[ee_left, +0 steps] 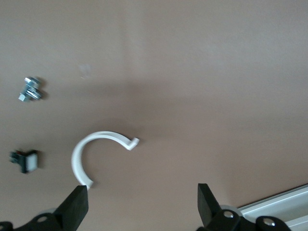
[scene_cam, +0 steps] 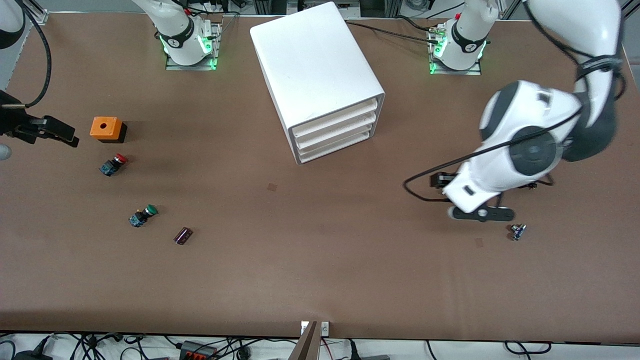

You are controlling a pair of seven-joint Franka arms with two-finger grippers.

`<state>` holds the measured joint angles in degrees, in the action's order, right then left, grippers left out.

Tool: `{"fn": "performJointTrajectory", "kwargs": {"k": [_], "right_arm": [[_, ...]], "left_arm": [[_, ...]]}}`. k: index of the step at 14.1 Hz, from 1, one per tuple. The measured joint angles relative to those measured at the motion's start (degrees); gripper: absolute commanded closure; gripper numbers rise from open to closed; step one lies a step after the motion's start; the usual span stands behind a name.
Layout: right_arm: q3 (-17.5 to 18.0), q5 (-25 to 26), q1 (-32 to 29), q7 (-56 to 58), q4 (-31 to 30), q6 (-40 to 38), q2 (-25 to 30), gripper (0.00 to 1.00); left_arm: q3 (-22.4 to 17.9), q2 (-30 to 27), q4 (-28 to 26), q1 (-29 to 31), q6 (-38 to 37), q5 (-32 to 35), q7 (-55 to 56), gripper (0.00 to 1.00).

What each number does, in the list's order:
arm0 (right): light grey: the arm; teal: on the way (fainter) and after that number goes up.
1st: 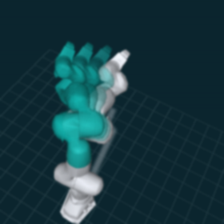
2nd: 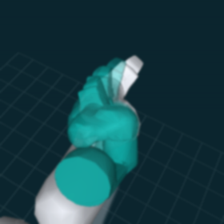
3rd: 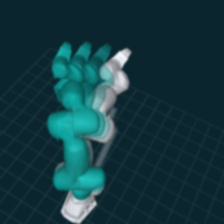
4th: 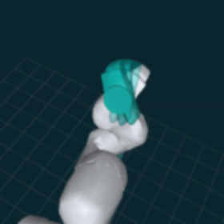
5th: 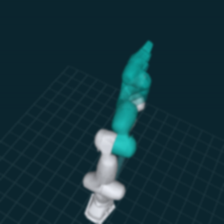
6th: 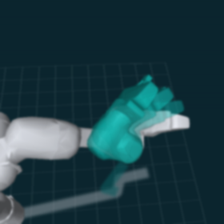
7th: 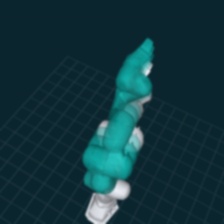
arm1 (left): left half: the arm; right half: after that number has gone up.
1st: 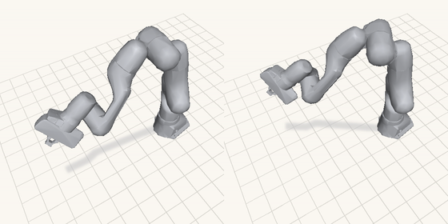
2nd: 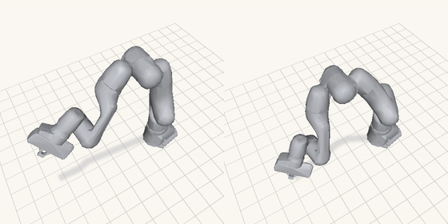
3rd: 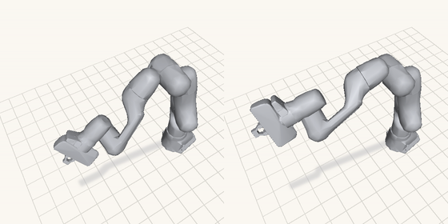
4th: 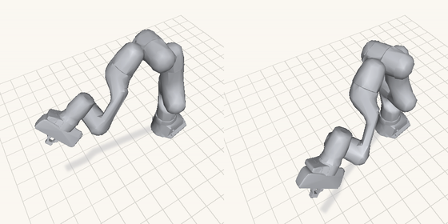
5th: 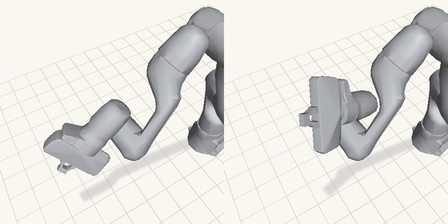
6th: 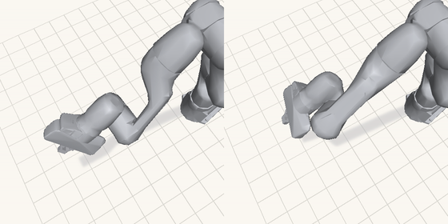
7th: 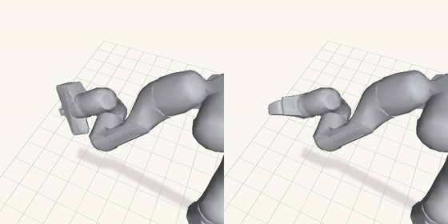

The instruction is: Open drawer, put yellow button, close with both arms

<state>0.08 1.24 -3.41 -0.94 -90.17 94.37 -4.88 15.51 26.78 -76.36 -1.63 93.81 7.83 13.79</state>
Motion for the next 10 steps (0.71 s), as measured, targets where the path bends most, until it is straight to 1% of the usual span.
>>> {"fn": "performJointTrajectory", "kwargs": {"k": [2,4,6,9,10], "right_arm": [[0.1,0.0,0.0,0.0,0.0,-0.4,0.2,0.00],[0.2,0.0,0.1,0.0,0.0,-0.5,0.2,0.00],[0.2,0.0,0.0,0.0,0.0,-0.9,0.2,0.00],[0.2,0.0,0.0,0.0,0.0,-1.1,0.2,0.00],[0.2,0.0,0.0,0.0,0.0,-1.1,0.2,0.00]], "left_arm": [[0.0,-1.8,0.3,3.8,0.0,0.0,-8.2,0.00],[-0.9,-4.5,0.2,5.5,-0.1,0.0,-14.9,0.00],[-3.6,-8.8,-1.7,5.2,-1.0,-0.5,-17.8,0.00],[-8.4,-16.3,-7.5,2.7,-1.5,-1.0,-19.9,0.00],[-9.4,-18.4,-9.3,2.1,-1.5,-1.2,-19.9,0.00]]}}
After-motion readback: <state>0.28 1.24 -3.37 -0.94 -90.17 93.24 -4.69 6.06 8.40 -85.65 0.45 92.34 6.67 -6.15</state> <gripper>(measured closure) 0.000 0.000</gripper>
